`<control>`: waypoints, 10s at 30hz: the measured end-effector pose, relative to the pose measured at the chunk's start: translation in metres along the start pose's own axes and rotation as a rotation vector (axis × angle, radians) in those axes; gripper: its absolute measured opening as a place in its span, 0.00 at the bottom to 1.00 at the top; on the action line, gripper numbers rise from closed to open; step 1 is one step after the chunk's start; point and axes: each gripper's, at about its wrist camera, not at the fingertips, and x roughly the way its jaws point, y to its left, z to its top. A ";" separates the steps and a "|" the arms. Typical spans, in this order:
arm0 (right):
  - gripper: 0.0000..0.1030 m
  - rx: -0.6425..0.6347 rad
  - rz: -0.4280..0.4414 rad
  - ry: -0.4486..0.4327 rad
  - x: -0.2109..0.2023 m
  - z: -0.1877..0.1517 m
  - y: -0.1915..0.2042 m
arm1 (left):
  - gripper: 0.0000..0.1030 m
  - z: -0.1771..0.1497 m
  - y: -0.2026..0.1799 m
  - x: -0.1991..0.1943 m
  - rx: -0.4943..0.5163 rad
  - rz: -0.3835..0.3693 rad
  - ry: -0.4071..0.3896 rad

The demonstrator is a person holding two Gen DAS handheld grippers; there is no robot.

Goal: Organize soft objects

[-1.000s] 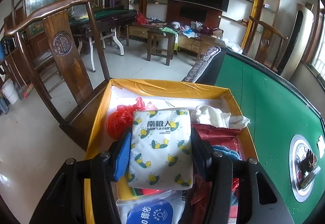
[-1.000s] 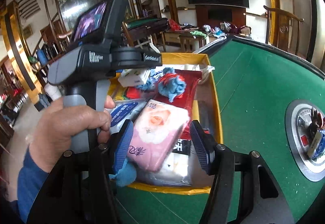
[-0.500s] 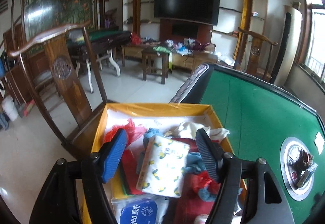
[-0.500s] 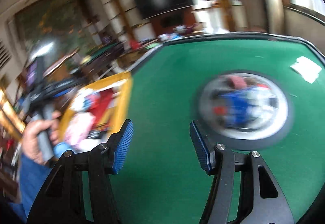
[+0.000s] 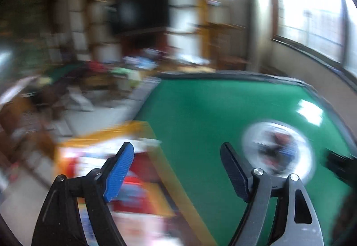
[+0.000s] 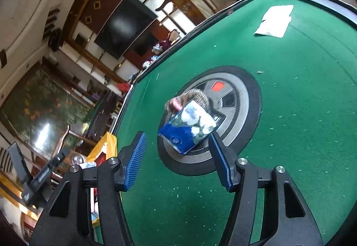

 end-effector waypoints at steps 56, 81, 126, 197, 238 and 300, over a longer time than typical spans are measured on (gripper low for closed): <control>0.59 -0.265 -0.148 0.238 0.128 0.063 0.001 | 0.19 -0.076 -0.074 0.097 0.032 -0.151 0.238; 0.44 -0.462 -0.207 0.094 0.041 -0.031 0.057 | 0.19 -0.076 -0.083 0.076 0.109 -0.070 0.135; 0.44 -0.482 -0.219 0.070 0.036 -0.034 0.062 | 0.19 -0.074 -0.101 0.050 0.192 0.011 0.006; 0.44 -0.489 -0.211 0.055 0.034 -0.033 0.066 | 0.19 -0.072 -0.102 0.042 0.186 0.026 -0.035; 0.44 -0.591 -0.102 0.083 0.065 -0.085 0.154 | 0.19 -0.030 0.025 -0.001 -0.112 0.118 -0.199; 0.45 -0.750 0.006 0.326 0.227 -0.143 0.291 | 0.20 -0.083 0.134 0.023 -0.285 0.284 -0.005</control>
